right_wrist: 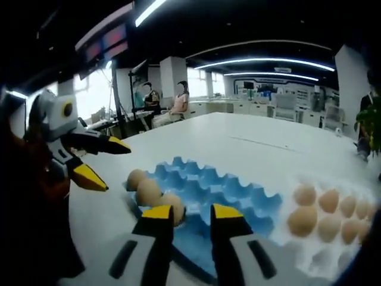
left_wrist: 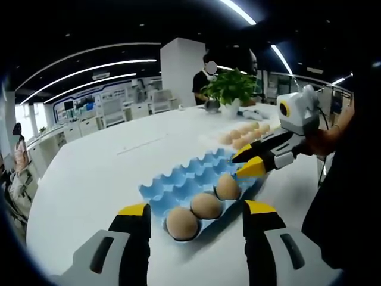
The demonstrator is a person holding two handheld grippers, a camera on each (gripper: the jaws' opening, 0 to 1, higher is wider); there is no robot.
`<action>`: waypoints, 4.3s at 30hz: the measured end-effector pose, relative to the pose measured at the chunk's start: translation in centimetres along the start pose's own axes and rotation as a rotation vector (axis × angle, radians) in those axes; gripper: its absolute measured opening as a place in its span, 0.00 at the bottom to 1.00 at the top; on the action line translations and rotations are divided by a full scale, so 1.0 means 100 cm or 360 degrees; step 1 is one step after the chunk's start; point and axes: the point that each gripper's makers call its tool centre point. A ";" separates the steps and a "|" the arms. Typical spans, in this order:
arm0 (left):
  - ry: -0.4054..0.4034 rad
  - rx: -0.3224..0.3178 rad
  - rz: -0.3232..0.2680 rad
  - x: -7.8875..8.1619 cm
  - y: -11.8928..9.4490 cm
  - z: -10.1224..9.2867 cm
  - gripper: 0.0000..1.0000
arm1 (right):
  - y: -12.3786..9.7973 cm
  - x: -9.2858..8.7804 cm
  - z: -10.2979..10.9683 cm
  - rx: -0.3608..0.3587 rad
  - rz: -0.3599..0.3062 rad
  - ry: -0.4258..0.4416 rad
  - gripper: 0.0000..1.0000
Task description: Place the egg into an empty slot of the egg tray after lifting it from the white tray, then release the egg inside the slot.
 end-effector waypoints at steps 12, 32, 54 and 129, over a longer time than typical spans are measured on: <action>0.0006 -0.0005 0.0005 -0.007 0.003 0.002 0.62 | -0.048 -0.015 -0.070 -0.0385 0.0012 0.0078 0.24; 0.0011 -0.0017 0.0023 0.003 0.001 -0.004 0.61 | -0.162 -0.030 -0.213 -0.1220 -0.0055 0.0121 0.22; -0.0004 -0.0008 0.0022 0.000 0.000 -0.002 0.60 | -0.159 -0.060 -0.223 -0.1188 -0.0003 0.0340 0.27; -0.0034 0.0038 0.0019 -0.008 -0.002 0.007 0.59 | 0.006 -0.006 0.010 0.0014 -0.0007 -0.0034 0.27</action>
Point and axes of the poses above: the point that each gripper's makers call its tool centre point, and the gripper's own axes: y roughly forward along the fingers, z roughly to its left, x roughly out of its top, and after that the axes turned 3 degrees about -z, right-handed
